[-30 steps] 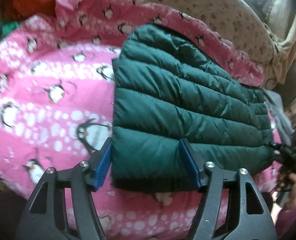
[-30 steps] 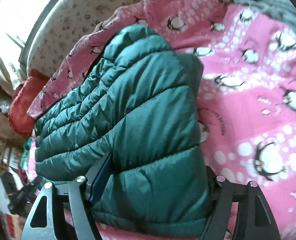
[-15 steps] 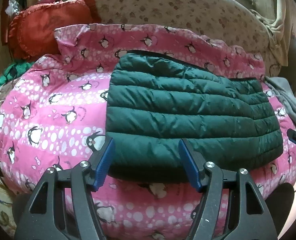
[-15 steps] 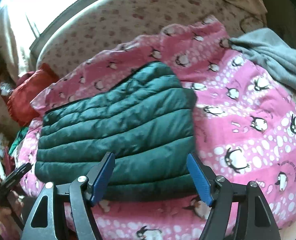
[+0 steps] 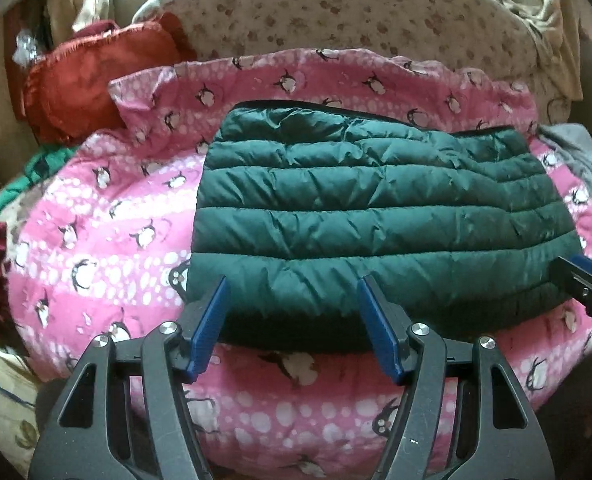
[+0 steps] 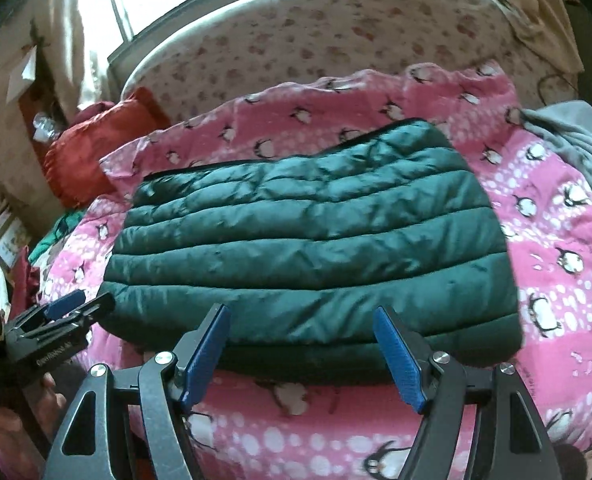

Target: Fold large clothes

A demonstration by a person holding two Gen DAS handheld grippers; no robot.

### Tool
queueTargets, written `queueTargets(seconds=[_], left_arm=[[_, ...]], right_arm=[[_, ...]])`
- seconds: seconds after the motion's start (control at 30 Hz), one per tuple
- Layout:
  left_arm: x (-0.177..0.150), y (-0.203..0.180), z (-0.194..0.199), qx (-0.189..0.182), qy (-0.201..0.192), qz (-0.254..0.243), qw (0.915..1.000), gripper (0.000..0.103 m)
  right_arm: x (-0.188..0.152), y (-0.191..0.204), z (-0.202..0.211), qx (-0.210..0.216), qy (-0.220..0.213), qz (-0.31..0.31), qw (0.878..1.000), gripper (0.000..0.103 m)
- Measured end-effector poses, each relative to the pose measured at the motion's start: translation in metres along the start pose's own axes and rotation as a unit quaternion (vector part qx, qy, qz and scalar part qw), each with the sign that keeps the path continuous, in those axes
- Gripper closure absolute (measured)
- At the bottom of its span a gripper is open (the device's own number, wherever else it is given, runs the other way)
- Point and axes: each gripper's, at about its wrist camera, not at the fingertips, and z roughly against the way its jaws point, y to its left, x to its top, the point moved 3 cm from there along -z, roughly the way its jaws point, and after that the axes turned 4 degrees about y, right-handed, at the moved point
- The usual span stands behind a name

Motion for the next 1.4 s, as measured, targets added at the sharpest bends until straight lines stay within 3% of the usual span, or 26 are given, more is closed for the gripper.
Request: queueTargets(seconds=[0.2,0.47,0.73,1.4], left_arm=[[-0.005,-0.002,0.003,0.007,-0.010,0.000,0.9999,0.037],[-0.005,0.004,0.008,0.010,-0.025,0.021,0.9994,0.037],[-0.004,0.010,0.006,-0.003,-0.016,0.041,0.9990,0.037],[-0.004,0.004,0.003,-0.019,-0.009,0.039,0.9990,0.037]], right_arm=[[-0.003,0.026,-0.003,-0.005,-0.006,0.028,1.000,0.031],[-0.005,0.038,-0.004,0.006,-0.007,0.019,1.000,0.031],[-0.008,0.050,-0.006,0.021,-0.001,0.019,1.000,0.031],[-0.005,0.046,-0.009,0.014,-0.001,0.013,1.000,0.031]])
